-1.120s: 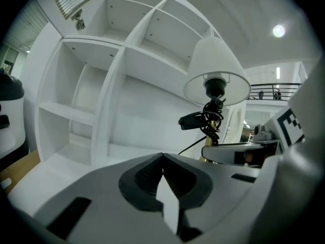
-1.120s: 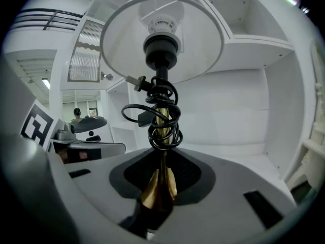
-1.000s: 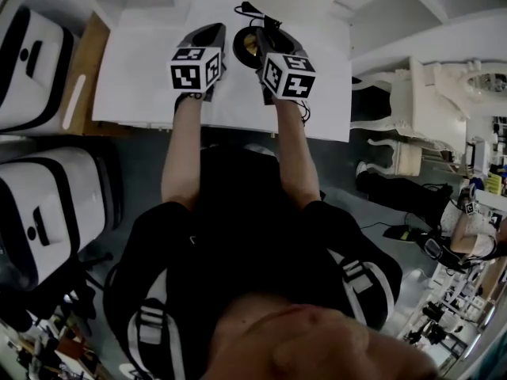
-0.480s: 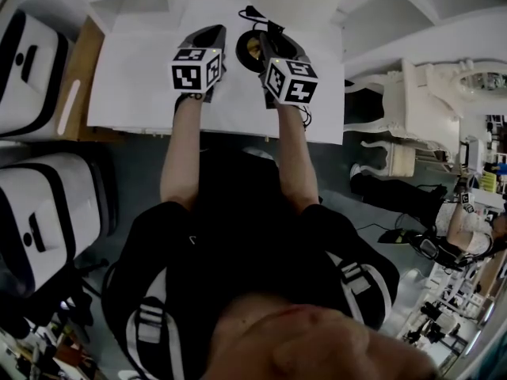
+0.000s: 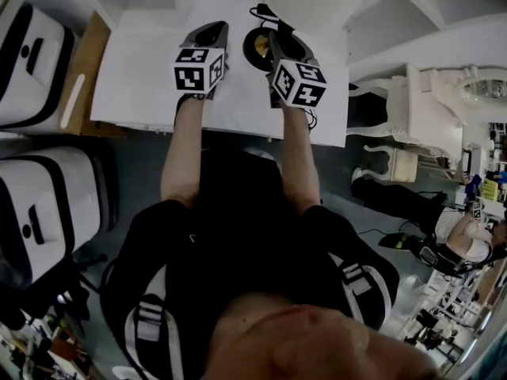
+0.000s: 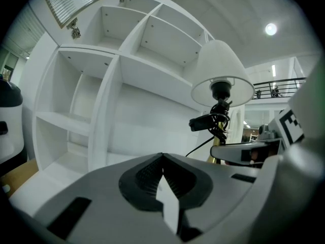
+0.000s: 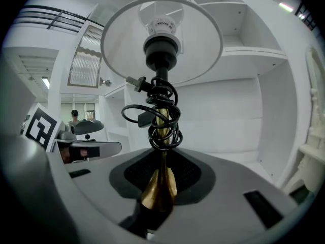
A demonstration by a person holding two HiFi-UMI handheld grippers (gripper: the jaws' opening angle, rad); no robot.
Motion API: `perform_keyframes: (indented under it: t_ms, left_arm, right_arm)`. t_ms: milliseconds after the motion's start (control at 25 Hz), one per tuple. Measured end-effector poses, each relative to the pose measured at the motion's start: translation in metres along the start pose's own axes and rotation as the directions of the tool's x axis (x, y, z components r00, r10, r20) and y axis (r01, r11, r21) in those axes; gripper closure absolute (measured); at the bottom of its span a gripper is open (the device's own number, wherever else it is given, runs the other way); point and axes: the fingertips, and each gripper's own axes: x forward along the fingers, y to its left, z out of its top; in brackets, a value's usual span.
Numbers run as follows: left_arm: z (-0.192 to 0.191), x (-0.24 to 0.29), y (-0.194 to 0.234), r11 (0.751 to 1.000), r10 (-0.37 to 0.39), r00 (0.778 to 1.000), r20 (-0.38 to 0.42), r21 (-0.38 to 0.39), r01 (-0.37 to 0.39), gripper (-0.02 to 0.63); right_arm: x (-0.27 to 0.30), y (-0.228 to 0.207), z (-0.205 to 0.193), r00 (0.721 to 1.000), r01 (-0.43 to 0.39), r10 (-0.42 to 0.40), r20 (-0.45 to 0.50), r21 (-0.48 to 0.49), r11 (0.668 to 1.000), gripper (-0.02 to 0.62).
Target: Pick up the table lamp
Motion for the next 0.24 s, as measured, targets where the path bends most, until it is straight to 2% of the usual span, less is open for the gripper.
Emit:
perform_keyframes:
  t_ms: [240]
  left_arm:
    - [-0.0006,-0.0002,-0.0036,1.0,-0.005,1.0,-0.003,0.006,0.005,0.595]
  right_arm:
    - [-0.0027,-0.0007,0.004,0.999,-0.006,0.006,0.031,-0.004,1.0,0.489]
